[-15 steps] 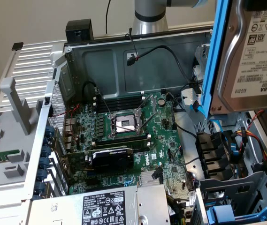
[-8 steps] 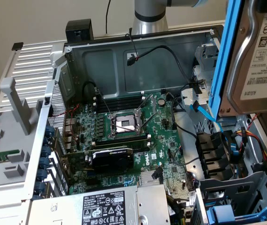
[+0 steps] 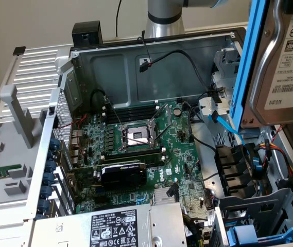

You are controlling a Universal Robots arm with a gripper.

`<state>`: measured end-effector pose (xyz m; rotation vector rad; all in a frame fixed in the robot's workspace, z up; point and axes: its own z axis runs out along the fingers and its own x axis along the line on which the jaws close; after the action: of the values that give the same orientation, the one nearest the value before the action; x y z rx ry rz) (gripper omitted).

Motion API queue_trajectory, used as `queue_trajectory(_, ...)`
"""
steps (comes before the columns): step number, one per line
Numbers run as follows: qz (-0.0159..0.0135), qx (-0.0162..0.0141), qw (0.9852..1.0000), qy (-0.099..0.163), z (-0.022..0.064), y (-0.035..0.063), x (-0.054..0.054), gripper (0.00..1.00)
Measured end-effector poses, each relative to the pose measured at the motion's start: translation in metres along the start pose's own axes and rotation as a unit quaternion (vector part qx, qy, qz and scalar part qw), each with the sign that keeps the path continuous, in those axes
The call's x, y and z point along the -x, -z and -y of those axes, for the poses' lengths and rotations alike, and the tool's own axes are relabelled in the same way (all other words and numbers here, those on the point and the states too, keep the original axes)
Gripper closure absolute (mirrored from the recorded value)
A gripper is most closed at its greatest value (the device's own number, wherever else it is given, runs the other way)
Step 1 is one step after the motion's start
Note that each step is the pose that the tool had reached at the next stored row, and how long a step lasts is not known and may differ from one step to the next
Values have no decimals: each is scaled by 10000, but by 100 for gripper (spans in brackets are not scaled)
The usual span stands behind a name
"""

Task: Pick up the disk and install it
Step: 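Insert the disk into the insertion slot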

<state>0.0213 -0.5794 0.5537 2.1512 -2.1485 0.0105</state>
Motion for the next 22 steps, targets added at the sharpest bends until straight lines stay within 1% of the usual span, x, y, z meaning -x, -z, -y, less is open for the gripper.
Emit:
queue_trajectory(8,0,0,10000,0,0,0,0,63)
queue_trajectory(11,1,10,10000,1,38,2,1,63)
queue_trajectory(13,5,10,10000,-1,38,-4,0,63)
queue_trajectory(14,15,12,10000,-15,38,-11,1,63)
queue_trajectory(15,39,13,10000,-41,39,-22,1,63)
queue_trajectory(16,68,15,9999,-74,40,-29,1,63)
queue_trajectory(18,147,19,9998,-134,41,-42,2,63)
queue_trajectory(19,171,21,9997,-159,41,-51,-2,63)
queue_trajectory(22,177,22,9997,-183,44,-77,-52,63)
